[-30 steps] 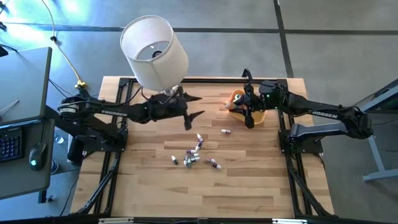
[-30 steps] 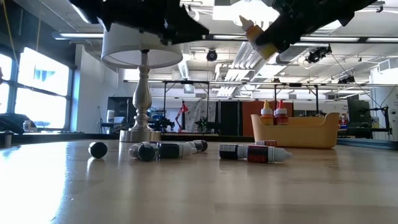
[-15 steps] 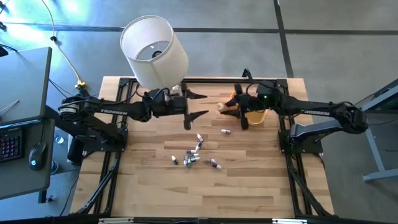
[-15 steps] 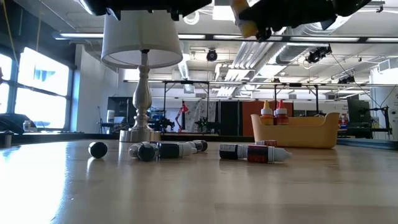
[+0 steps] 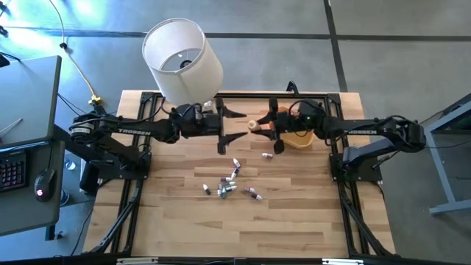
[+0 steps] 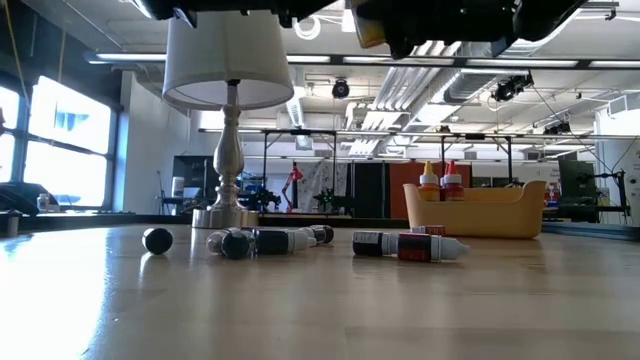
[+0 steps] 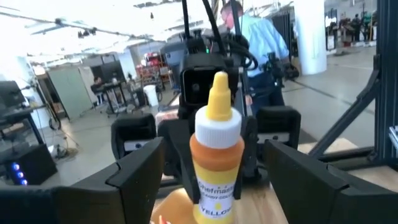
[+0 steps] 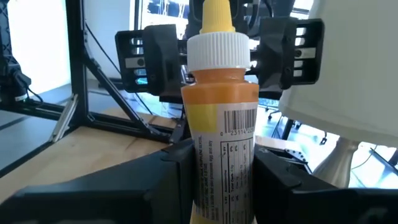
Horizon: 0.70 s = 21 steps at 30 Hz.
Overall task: Pick & Place food coloring
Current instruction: Adjust the large yellow food coloring bottle in the yellow bin
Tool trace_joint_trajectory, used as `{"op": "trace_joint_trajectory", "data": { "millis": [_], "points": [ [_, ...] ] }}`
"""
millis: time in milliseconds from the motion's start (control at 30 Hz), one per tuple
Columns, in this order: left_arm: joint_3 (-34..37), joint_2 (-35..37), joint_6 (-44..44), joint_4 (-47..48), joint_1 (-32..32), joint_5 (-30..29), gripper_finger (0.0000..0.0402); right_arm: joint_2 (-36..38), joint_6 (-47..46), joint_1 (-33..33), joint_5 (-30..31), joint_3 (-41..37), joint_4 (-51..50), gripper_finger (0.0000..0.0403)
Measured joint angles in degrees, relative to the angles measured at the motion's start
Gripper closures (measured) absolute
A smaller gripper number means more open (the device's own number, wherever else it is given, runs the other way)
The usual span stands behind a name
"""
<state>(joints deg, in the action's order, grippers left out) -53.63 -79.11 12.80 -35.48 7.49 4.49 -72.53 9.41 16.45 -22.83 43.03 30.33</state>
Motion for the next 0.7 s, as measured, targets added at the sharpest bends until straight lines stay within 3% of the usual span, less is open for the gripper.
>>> {"op": "trace_joint_trajectory", "data": {
  "millis": [267,433,700],
  "points": [
    [0.0,0.0,0.0,-3.8,0.0,0.1,0.0133,0.0,0.0,0.0,0.0,0.0,2.1,0.0295],
    [-0.1,-3.6,-1.0,-7.8,0.0,0.6,0.0133,0.0,0.0,0.0,-0.1,0.0,2.7,0.0295],
    [-8.0,-9.6,0.1,-5.0,0.0,2.7,0.0133,0.0,-0.5,0.0,0.0,0.0,1.4,0.0295]
  ]
}}
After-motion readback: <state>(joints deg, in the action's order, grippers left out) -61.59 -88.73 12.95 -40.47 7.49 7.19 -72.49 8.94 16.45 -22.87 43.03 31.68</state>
